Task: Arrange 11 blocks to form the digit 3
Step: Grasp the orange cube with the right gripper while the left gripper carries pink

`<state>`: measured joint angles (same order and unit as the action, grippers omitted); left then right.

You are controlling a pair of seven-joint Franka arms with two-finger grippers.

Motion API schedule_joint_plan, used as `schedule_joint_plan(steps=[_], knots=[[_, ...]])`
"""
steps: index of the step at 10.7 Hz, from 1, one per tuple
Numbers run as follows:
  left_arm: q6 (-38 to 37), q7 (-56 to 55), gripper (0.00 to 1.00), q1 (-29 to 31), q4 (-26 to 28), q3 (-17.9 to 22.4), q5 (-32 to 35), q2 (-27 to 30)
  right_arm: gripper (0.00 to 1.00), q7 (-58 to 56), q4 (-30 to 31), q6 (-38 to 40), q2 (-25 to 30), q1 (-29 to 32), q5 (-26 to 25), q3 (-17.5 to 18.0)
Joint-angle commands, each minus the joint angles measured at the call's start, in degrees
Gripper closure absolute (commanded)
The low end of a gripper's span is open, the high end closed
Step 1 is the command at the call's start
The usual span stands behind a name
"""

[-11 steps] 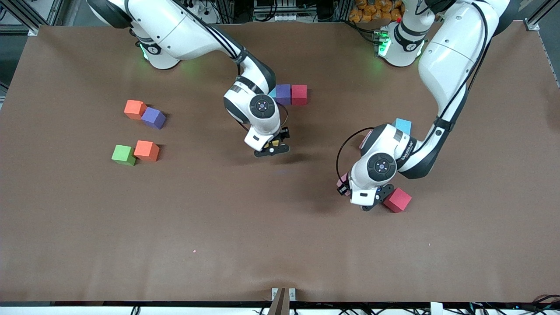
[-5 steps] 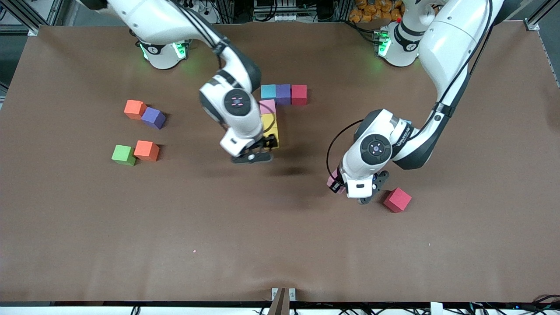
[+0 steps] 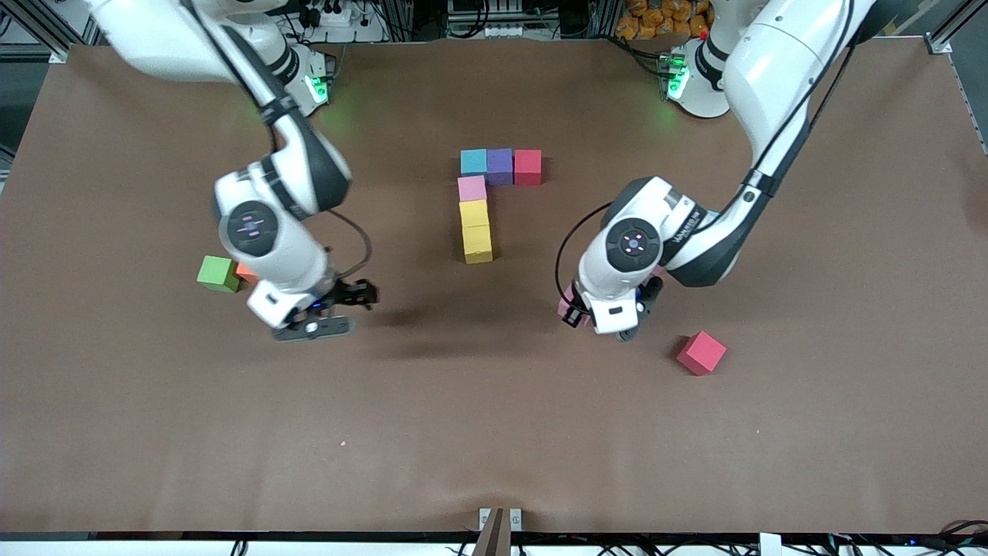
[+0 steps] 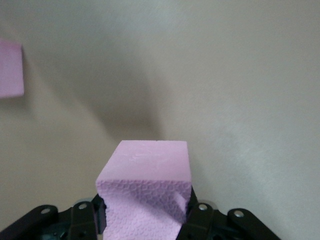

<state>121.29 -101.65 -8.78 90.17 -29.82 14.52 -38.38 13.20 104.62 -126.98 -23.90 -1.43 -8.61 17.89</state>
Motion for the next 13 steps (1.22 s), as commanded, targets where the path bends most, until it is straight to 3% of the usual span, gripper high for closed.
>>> schedule_joint_plan(steps=[1,4,9,13], knots=[[-0.44,-7.21,1.0,-0.61,2.2,-0.77,-0.9,1.99,0.0,-11.82,8.82,-1.42,6.13,6.32,1.22,0.83],[-0.27,-17.76,1.0,-2.2,4.3,-0.86,-0.98,2.08,0.0,-30.11,14.81,-1.25,9.47,13.28,1.4,1.54],[7.45,-21.75,1.0,-4.83,11.68,-1.04,-7.57,6.2,0.0,-54.54,22.99,-1.42,12.56,16.0,1.58,1.71],[14.57,-25.52,1.0,-8.62,16.6,0.9,-8.1,5.86,0.0,-68.43,26.34,-1.6,13.27,17.25,1.66,1.63]])
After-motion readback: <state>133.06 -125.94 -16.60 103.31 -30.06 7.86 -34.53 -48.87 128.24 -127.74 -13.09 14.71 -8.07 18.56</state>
